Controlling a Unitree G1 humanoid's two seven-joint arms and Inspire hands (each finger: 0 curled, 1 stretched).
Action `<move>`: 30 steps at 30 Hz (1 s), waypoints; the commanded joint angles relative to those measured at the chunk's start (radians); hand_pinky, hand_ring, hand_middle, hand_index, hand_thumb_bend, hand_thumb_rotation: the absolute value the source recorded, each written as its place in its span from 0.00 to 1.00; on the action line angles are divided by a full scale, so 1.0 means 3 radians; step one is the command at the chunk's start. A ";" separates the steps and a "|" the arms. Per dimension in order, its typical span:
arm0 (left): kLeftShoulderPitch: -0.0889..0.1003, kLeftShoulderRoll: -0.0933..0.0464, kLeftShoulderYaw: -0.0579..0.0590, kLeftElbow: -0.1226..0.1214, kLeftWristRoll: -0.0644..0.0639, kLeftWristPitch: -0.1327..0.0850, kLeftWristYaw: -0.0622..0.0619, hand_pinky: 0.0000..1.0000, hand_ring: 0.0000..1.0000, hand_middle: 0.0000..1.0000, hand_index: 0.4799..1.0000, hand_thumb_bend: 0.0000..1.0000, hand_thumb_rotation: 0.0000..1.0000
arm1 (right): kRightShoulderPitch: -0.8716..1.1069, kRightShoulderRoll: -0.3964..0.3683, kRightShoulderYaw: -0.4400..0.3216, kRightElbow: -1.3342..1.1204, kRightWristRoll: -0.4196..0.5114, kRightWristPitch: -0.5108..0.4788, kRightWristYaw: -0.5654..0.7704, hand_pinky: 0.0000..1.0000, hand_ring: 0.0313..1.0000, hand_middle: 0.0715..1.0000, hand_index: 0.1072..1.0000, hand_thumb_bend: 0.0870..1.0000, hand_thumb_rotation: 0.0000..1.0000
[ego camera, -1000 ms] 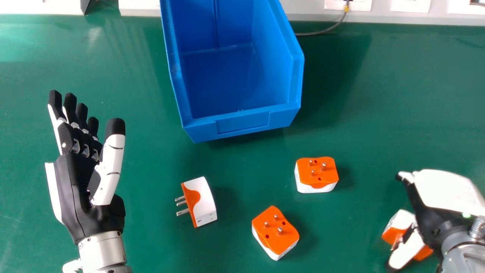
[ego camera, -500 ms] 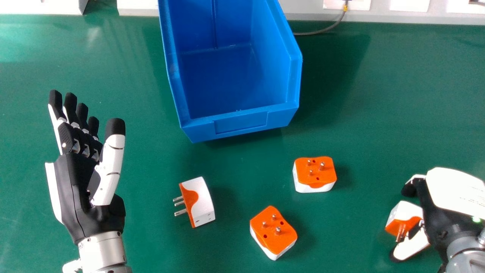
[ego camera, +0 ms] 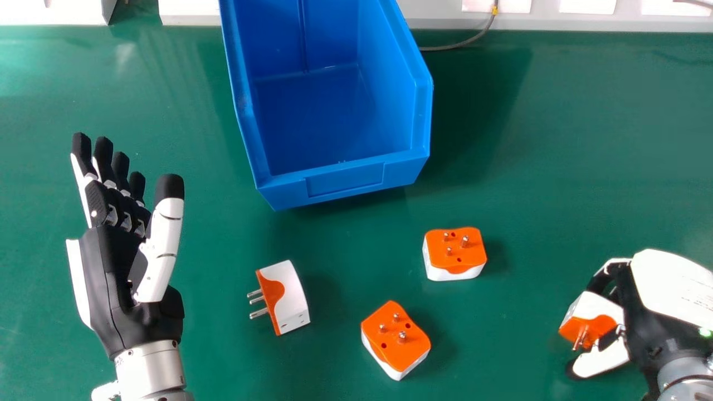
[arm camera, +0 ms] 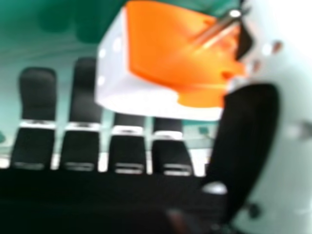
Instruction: Pick all objects and put in blue box
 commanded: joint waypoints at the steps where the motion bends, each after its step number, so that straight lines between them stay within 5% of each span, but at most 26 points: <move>1: 0.0006 -0.0102 0.0000 -0.0021 0.0012 -0.0064 -0.0006 1.00 1.00 1.00 1.00 0.64 0.42 | 0.0064 0.0020 -0.0035 0.0041 0.0063 -0.0022 -0.0081 0.31 0.38 0.47 0.54 0.56 0.02; 19: 0.0002 -0.0100 0.0002 -0.0007 0.0026 -0.0084 0.0009 1.00 1.00 1.00 1.00 0.64 0.42 | 0.0094 0.0072 -0.0062 0.0081 0.0241 -0.0205 -0.0523 0.27 0.34 0.43 0.50 0.52 0.01; 30: -0.0004 -0.0083 0.0009 -0.0001 -0.0004 -0.0079 -0.0020 1.00 1.00 1.00 1.00 0.63 0.42 | 0.0137 0.0088 -0.0074 0.0074 0.0254 -0.0336 -0.0701 0.26 0.35 0.44 0.48 0.50 0.01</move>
